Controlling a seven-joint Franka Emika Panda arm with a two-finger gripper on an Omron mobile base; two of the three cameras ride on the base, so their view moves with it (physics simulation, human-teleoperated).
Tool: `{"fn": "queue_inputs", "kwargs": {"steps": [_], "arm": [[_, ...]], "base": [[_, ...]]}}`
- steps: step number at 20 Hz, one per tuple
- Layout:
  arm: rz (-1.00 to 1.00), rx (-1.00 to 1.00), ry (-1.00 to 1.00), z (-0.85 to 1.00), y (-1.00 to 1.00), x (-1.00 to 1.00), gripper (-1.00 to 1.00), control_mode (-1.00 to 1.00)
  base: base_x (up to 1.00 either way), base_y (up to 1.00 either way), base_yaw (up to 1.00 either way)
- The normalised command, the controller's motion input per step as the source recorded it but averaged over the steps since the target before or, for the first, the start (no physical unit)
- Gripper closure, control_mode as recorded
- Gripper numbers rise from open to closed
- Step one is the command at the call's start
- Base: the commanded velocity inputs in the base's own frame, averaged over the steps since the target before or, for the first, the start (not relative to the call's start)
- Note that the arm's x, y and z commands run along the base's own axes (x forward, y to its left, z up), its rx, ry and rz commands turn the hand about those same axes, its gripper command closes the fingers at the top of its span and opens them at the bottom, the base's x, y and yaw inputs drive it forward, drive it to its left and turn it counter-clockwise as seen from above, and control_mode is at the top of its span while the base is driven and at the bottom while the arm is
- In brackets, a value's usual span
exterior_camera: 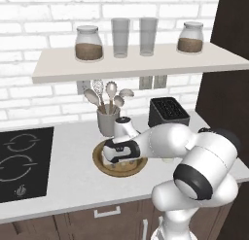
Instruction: Grab a lemon wedge from the fridge and one ice cube from the ice bowl, and put them in the glass of lemonade.
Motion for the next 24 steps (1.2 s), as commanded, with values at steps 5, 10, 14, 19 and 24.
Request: {"fn": "queue_inputs", "kwargs": {"steps": [5, 10, 14, 19, 24], "arm": [[0.00, 0.00, 0.00, -0.01, 0.00, 0.03, -1.00, -1.00], [0.00, 0.00, 0.00, 0.00, 0.00, 0.00, -1.00, -1.00], [0.00, 0.00, -0.08, 0.00, 0.00, 0.00, -1.00, -1.00], [0.00, 0.00, -0.12, 0.00, 0.00, 0.00, -1.00, -1.00], [0.00, 0.00, -0.01, -0.01, 0.00, 0.00, -1.00, -1.00]], "base": [[0.00, 0.00, 0.00], [0.00, 0.00, 0.00], [0.00, 0.00, 0.00], [0.00, 0.00, 0.00], [0.00, 0.00, 0.00]]}}
